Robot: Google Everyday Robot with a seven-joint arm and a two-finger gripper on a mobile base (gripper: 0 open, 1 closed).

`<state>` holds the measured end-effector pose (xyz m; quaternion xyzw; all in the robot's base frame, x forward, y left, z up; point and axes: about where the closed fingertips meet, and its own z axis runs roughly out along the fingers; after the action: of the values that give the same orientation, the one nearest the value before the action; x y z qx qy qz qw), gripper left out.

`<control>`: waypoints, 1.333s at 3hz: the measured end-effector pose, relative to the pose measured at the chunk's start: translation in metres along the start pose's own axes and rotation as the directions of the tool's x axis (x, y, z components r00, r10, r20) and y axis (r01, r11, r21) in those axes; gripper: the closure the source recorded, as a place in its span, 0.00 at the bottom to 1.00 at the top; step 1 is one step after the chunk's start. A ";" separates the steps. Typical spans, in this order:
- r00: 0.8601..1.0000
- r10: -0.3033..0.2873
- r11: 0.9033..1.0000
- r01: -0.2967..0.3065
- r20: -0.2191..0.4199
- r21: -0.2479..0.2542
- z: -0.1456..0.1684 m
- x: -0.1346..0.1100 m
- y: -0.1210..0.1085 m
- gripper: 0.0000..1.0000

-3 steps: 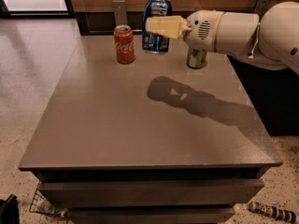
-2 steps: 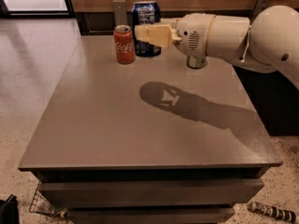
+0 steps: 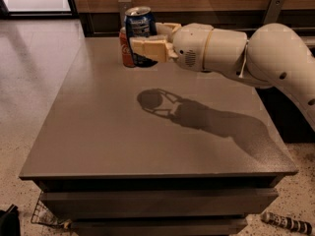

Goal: Place pepsi can upright

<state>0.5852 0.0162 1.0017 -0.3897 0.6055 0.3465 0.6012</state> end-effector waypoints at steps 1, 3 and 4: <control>1.000 -0.014 0.999 0.014 0.020 -0.030 0.016 0.017 0.013 1.00; 0.999 0.046 0.997 -0.048 -0.029 -0.063 0.045 0.062 0.032 1.00; 0.991 0.125 0.991 -0.127 -0.045 -0.044 0.051 0.089 0.033 1.00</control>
Offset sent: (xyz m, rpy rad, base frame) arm -0.0050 0.0607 -0.0754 0.0084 0.0599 0.0912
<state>0.5818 0.0715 0.9094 -0.3721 0.6330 0.3896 0.5559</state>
